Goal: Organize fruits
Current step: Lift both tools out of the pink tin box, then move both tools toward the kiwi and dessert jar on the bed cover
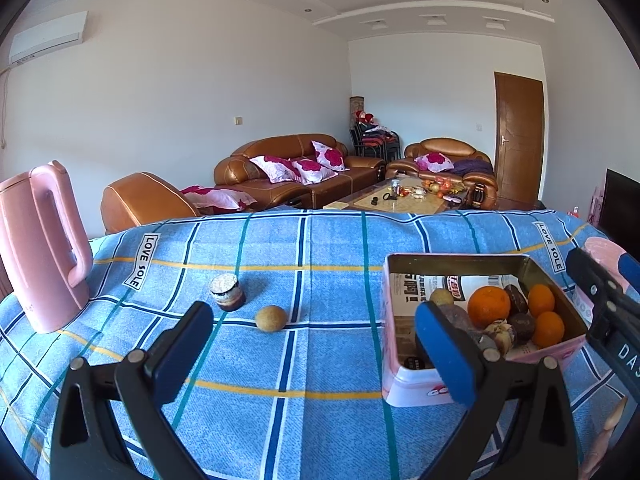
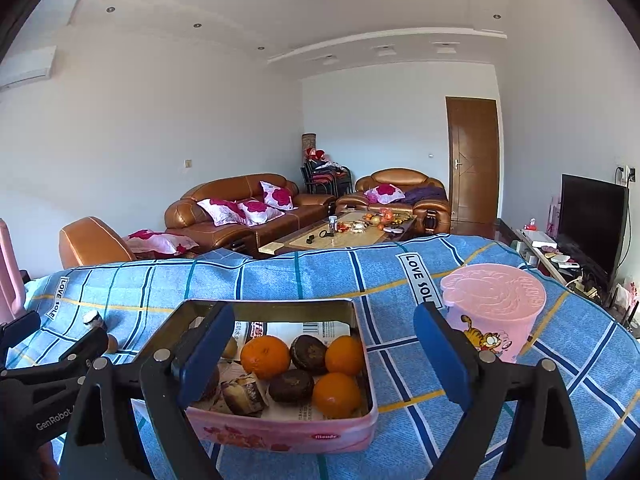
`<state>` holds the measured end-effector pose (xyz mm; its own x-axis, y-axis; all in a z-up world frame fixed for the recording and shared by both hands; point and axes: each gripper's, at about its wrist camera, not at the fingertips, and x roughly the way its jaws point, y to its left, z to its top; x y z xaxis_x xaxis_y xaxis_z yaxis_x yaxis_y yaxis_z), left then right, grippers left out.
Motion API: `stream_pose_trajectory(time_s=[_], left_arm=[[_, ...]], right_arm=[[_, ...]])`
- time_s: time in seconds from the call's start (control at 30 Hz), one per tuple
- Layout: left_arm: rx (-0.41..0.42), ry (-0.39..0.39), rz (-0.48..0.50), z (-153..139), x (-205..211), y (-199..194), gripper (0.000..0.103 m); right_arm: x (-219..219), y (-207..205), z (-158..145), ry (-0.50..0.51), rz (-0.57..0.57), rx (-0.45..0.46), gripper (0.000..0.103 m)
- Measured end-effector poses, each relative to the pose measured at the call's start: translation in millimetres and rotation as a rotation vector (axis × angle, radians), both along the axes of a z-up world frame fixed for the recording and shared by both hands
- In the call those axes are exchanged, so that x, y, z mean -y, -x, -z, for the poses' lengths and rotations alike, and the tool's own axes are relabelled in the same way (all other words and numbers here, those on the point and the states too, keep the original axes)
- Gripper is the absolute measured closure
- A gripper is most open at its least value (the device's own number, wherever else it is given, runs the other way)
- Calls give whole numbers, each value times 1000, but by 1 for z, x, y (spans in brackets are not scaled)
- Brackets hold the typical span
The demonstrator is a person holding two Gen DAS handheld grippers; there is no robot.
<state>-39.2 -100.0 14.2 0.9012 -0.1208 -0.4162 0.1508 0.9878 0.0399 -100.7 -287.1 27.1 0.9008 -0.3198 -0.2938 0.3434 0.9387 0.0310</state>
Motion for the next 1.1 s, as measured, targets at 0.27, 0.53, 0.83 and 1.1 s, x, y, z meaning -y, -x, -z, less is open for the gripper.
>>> stream_pose_trajectory(time_s=[0.27,0.53,0.83,1.1], left_arm=[[-25,-5,-12,2,-23,0,0],[-44,-46,-48,4,-54,-11,0],[-20,-105,-153,4,-108,-34,0],[-17,-93,-312,4,-161,-56,0]], right_arm=[[-27,-2,2,-34,-25,-19,11],[-70,-14,2,-37,-81,-33,11],[-116,-35,3,-46,-149,-45,11],[-150,-59,6,-58,-207,-74,11]])
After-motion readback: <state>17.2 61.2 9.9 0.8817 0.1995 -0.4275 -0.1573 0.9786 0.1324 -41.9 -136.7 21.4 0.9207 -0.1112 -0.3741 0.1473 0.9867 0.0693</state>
